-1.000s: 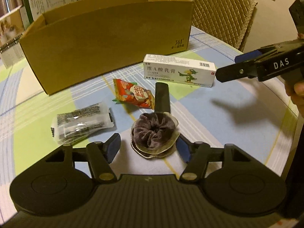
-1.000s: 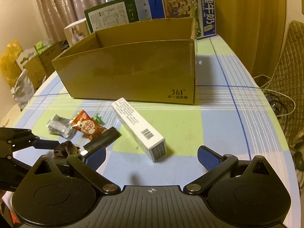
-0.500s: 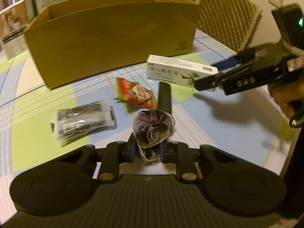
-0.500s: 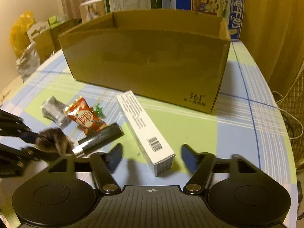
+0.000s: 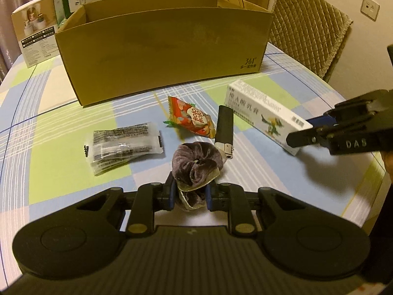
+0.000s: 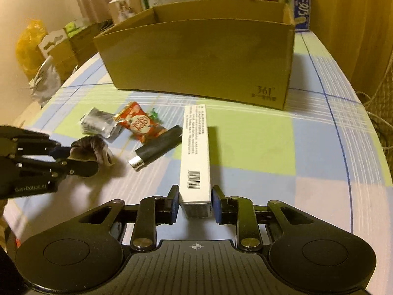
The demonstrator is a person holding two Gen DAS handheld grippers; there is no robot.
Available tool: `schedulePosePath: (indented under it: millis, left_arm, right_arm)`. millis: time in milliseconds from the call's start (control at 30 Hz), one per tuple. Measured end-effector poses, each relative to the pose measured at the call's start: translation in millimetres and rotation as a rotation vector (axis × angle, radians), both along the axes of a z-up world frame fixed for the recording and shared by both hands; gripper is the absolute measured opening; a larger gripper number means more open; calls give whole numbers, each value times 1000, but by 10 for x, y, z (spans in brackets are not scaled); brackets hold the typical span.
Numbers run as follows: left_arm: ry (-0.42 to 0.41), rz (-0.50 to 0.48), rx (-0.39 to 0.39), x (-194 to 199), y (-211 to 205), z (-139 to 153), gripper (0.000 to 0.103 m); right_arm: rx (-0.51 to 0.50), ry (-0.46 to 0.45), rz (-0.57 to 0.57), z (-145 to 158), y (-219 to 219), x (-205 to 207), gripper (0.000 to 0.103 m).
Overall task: Organize objects
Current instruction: 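Lift the scrunchie and toothpaste box and carry both over the cardboard box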
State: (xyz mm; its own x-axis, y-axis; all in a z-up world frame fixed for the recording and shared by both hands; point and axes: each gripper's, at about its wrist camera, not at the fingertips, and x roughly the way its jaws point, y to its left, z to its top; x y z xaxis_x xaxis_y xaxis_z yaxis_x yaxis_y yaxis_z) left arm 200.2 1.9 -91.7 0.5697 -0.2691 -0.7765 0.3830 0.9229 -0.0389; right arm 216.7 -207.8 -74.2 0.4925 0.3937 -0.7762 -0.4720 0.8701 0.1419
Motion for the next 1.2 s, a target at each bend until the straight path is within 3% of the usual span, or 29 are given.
schedulePosePath:
  millis: [100, 300, 433, 500, 567, 667, 1200]
  left_arm:
    - [-14, 18, -7, 8, 15, 35, 18]
    - [-9, 65, -15, 87, 74, 26, 18]
    - [-4, 76, -17, 129, 70, 14, 18]
    - [-3, 79, -15, 140, 65, 9, 18]
    - [-2, 80, -13, 153, 58, 12, 18]
    - [-3, 80, -15, 165, 52, 16, 18]
    - [-40, 85, -14, 65, -44, 290, 18]
  right_arm:
    - [-15, -27, -11, 8, 27, 59, 39]
    - [-37, -49, 0, -32, 175, 275, 40]
    - [-109, -56, 32, -112, 368, 355, 39]
    - [-132, -61, 38, -132, 402, 360, 35]
    - [-153, -60, 43, -160, 435, 367, 23]
    - [-165, -62, 37, -153, 434, 355, 23]
    - [-41, -98, -25, 257, 330, 68, 23]
